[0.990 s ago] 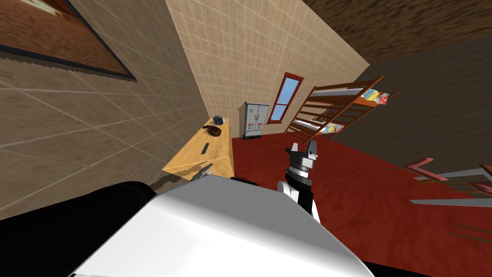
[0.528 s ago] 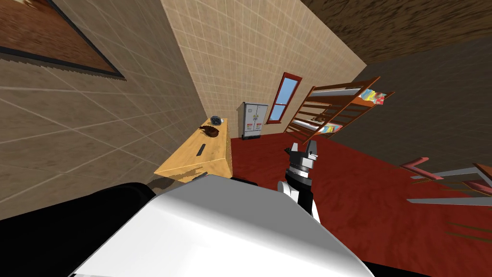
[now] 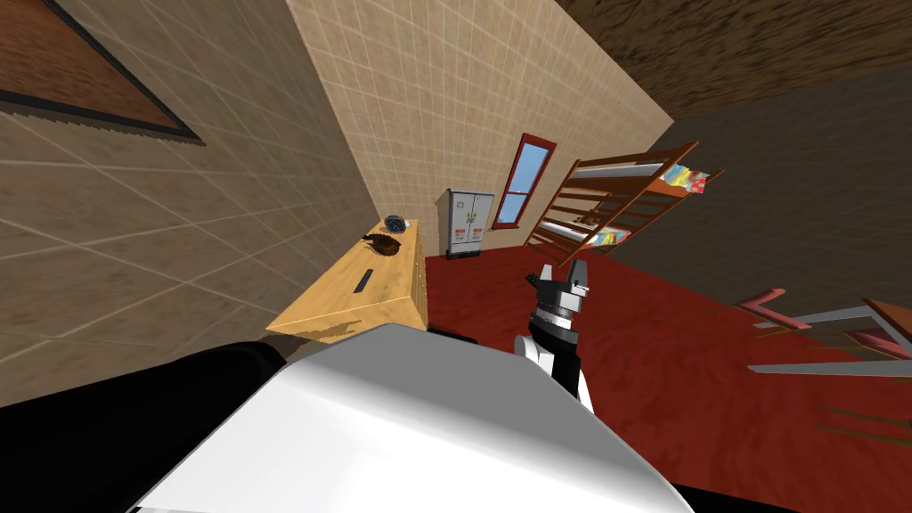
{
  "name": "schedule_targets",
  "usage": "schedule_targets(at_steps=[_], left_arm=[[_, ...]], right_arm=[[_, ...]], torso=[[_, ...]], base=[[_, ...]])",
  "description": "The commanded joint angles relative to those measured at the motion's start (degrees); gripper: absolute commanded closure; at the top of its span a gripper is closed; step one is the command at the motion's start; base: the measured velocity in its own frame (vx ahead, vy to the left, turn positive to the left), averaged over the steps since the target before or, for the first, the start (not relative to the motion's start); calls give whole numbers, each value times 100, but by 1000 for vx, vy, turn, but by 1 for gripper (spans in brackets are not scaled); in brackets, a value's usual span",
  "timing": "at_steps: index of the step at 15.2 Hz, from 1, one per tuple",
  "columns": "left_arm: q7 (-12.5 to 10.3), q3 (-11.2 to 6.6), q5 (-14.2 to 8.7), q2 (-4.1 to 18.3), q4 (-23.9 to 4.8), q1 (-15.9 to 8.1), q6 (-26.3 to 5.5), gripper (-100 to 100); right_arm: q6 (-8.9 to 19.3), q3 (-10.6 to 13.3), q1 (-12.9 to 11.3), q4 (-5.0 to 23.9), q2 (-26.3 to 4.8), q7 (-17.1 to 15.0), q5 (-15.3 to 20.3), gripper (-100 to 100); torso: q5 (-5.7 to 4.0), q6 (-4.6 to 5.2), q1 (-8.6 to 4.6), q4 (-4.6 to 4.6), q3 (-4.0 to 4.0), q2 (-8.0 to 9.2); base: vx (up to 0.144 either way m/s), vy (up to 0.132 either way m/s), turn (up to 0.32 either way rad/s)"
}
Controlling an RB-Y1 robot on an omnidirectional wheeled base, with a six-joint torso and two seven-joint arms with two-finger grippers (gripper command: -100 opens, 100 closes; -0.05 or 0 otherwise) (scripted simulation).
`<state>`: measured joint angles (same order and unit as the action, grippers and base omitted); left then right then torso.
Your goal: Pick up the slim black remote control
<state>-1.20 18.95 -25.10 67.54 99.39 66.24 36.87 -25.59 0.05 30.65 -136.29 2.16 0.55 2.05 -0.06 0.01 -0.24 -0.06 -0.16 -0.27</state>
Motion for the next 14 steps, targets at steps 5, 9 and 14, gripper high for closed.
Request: schedule_targets(at_steps=[5,9,14], left_arm=[[83,76,-181,695,-205,470,-56,-100],[139,193,-357,1222,-546,912,-73,-100],[167,242,-441,1668,-708,1125,-83,-100]], right_arm=[[0,0,0,0,0,0,0,0],[0,0,0,0,0,0,0,0],[0,0,0,0,0,0,0,0]], torso=[[1,0,2,-1,-4,-7],[3,1,12,-1,-3,-5],[2,2,8,-3,-7,-13]], base=[[69,-47,-26],[76,-29,-37],[79,-31,-35]])
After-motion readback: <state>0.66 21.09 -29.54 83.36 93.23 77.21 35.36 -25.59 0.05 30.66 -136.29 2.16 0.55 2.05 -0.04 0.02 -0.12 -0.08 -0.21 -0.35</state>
